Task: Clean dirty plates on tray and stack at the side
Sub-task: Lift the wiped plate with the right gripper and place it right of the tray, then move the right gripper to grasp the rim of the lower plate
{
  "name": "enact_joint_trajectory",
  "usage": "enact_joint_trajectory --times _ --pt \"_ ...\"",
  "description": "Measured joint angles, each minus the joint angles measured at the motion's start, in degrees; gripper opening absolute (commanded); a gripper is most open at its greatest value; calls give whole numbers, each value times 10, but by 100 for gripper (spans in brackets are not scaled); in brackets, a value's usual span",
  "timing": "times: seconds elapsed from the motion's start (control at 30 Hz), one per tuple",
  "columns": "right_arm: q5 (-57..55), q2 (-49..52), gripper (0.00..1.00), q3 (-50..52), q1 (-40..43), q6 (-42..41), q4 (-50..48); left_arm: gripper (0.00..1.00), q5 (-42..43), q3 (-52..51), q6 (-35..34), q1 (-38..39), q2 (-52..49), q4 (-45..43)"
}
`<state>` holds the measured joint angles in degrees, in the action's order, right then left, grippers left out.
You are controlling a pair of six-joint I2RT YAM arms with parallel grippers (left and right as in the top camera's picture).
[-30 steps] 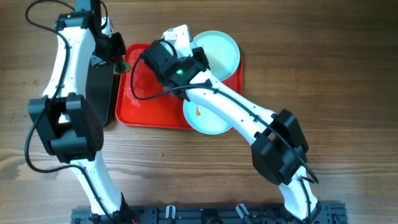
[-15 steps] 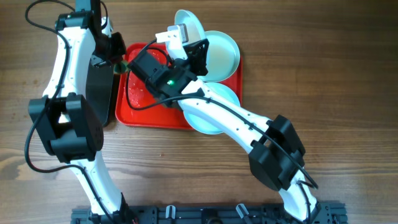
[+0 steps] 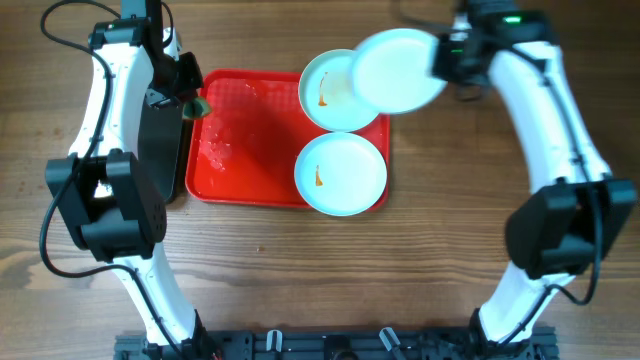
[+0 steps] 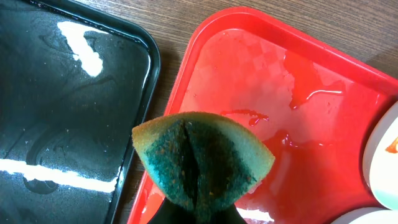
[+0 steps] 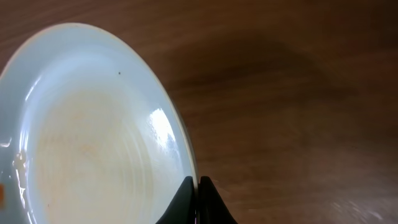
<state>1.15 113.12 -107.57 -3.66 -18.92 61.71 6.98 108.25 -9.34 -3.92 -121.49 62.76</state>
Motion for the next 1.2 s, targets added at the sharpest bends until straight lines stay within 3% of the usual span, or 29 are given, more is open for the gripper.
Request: enact_joint_trajectory --times 0.17,0.37,0.43,0.57,0.63,0.7,0.8,0.93,1.1,1.2 --pt "27 -1 4 140 157 1 -45 4 0 0 0 0 0 0" --pt "38 -1 6 283 231 -23 -115 4 0 0 0 0 0 0" --pt "39 -1 26 291 236 -22 -120 4 0 0 0 0 0 -1" --pt "83 -1 34 291 231 18 -106 4 0 0 0 0 0 -2" --pt "149 -14 35 287 209 39 -92 4 0 0 0 0 0 -2" --pt "190 -62 41 277 131 34 -102 4 0 0 0 0 0 -2" --pt "200 -80 45 266 -10 -25 -110 4 0 0 0 0 0 -2" --pt "194 -49 45 266 -108 -94 -74 4 0 0 0 0 0 -2" --pt "184 -20 44 267 -144 -102 8 4 0 0 0 0 0 -2" --pt "163 -19 37 285 -159 -102 8 4 0 0 0 0 0 -2"
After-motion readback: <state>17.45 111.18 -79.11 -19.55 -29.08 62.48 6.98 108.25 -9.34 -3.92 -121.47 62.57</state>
